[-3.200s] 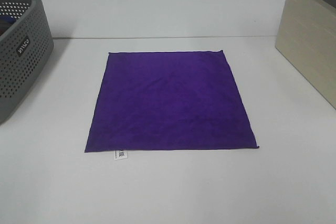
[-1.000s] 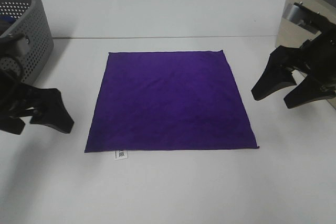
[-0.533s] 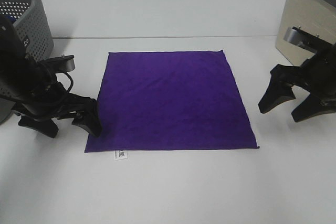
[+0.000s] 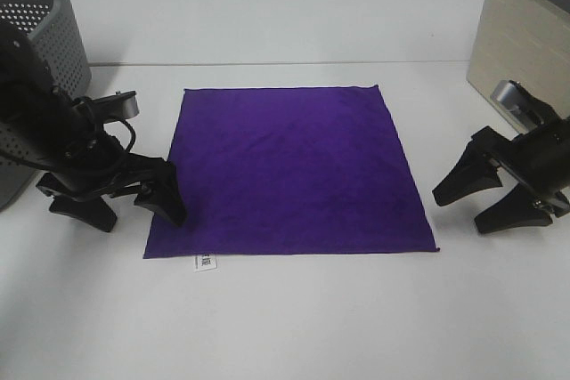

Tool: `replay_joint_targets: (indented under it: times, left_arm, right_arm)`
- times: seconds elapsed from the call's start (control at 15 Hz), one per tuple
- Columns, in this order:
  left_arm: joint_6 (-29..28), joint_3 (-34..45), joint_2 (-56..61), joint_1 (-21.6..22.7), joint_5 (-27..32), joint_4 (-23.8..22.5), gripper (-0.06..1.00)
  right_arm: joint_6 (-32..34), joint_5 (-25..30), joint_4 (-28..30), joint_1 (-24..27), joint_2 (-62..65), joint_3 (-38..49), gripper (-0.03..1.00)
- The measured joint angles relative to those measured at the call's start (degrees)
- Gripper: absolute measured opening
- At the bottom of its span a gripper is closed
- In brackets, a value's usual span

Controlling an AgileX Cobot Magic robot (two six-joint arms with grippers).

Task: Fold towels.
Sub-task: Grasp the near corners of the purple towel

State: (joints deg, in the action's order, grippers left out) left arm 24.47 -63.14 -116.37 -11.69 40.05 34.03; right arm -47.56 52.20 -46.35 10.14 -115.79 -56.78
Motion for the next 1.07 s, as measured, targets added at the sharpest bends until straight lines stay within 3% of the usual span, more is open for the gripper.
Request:
replay_joint_targets:
  times: [0.4,0.67,0.8,1.07]
  left_arm:
    - [5.4,1.9,-0.7,0.2,-1.0,9.1,0.97]
    - [13.9,5.4,-0.4,5.0,-0.1,20.2,0.96]
    - [15.8,5.7,-0.5,5.7,1.2,20.3,0.96]
    - [14.0,5.7,-0.5,5.7,1.5,18.4,0.96]
  right_arm:
    - [-2.6,1.7,-5.7,0.0,-3.6,-0.1,0.79]
    - [-2.8,2.1,-6.9,0.0,-3.8,-0.1,0.79]
    - [-2.8,2.1,-7.2,0.0,-4.0,-0.1,0.79]
    - [-2.8,2.2,-7.4,0.0,-4.0,-0.1,0.79]
